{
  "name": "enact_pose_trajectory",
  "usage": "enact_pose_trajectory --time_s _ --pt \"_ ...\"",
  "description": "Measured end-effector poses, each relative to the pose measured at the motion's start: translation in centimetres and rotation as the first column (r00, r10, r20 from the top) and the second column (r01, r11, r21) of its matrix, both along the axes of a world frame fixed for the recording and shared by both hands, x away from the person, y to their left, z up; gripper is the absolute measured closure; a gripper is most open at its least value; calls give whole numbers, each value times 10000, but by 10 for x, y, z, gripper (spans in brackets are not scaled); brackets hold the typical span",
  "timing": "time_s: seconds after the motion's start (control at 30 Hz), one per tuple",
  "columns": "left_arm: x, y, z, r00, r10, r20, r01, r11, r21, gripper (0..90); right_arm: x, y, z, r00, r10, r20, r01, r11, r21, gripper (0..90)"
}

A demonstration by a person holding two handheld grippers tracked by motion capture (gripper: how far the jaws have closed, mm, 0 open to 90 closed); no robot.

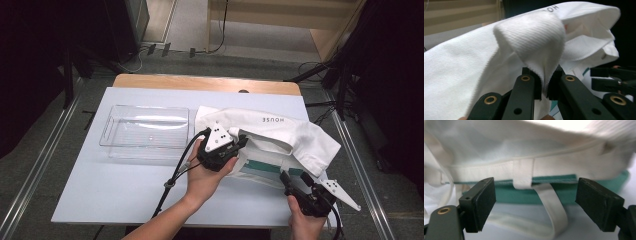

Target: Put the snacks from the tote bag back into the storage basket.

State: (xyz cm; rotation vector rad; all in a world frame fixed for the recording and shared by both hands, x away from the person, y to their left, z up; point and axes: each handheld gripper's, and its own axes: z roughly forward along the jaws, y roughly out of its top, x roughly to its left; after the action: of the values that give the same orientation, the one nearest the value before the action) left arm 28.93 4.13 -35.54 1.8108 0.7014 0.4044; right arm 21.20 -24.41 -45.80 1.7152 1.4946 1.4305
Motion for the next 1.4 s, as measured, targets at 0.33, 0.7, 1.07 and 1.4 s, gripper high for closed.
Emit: enact_pose_trajectory --time_s 0.33,0.7,1.07,1.4 --pt "8 6 15 9999 130 97 -127 9996 -251 867 10 -7 -1 9948 -862 -548 902 9930 764 311" --pt "7 9 26 9998 -61 193 72 9985 -537 866 10 -10 -7 9939 -882 -668 973 9842 1481 160" --pt "18 13 25 9998 198 63 -192 9963 -833 867 13 -30 1 9952 -844 500 803 9937 785 813" --pt "36 14 39 9992 390 67 -384 9965 -743 868 -5 -38 15 9991 396 -174 -419 9865 -1582 883"
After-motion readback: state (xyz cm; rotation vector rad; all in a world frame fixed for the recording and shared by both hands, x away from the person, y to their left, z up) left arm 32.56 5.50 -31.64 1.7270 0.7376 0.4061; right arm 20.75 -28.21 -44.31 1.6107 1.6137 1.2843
